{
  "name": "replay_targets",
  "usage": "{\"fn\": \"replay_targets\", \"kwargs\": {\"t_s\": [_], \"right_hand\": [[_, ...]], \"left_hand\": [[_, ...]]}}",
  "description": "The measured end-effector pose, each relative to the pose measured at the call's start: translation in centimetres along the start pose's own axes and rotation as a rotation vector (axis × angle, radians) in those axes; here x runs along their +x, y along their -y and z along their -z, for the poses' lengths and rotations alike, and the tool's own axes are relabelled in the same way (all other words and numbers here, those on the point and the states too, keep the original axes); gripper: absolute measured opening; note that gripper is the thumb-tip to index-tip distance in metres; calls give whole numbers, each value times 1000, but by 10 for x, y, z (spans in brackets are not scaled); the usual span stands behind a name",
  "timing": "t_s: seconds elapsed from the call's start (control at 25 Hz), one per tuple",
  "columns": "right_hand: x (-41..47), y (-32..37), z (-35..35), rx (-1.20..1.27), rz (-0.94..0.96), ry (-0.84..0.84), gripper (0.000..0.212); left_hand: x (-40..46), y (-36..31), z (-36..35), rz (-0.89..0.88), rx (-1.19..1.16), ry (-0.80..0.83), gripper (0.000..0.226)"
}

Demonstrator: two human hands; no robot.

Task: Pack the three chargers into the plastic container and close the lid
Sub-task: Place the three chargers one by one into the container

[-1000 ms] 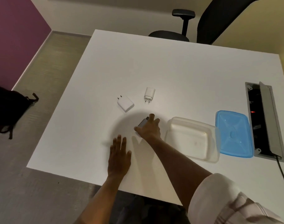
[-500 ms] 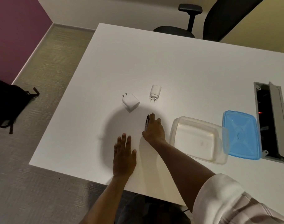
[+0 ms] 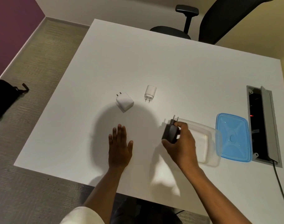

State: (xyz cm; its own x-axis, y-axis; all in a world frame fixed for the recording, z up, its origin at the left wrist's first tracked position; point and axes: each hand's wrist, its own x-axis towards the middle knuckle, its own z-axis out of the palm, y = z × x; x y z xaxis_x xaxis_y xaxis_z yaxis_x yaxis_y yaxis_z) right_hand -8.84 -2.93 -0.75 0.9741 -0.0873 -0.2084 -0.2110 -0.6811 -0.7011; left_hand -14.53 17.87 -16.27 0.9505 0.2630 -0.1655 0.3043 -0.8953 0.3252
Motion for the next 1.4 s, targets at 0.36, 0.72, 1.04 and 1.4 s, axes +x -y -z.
{"fn": "replay_targets", "kwargs": {"t_s": [0.36,0.72,1.04,1.4], "right_hand": [[32,-66,7,-153,-182,127,61],[50,-79,-18,-268,-144,263,61],[50,-68,-3,-261,-124,205,55],[113,57,-57,-209,286,366,42]], "left_hand": [[8,0,-14,58,10,-76,75],[9,-3,-9,73,24,-54,75],[9,-3,-8,70,2,-55,74],[11,-2,-6,87,-4,-30,75]]}}
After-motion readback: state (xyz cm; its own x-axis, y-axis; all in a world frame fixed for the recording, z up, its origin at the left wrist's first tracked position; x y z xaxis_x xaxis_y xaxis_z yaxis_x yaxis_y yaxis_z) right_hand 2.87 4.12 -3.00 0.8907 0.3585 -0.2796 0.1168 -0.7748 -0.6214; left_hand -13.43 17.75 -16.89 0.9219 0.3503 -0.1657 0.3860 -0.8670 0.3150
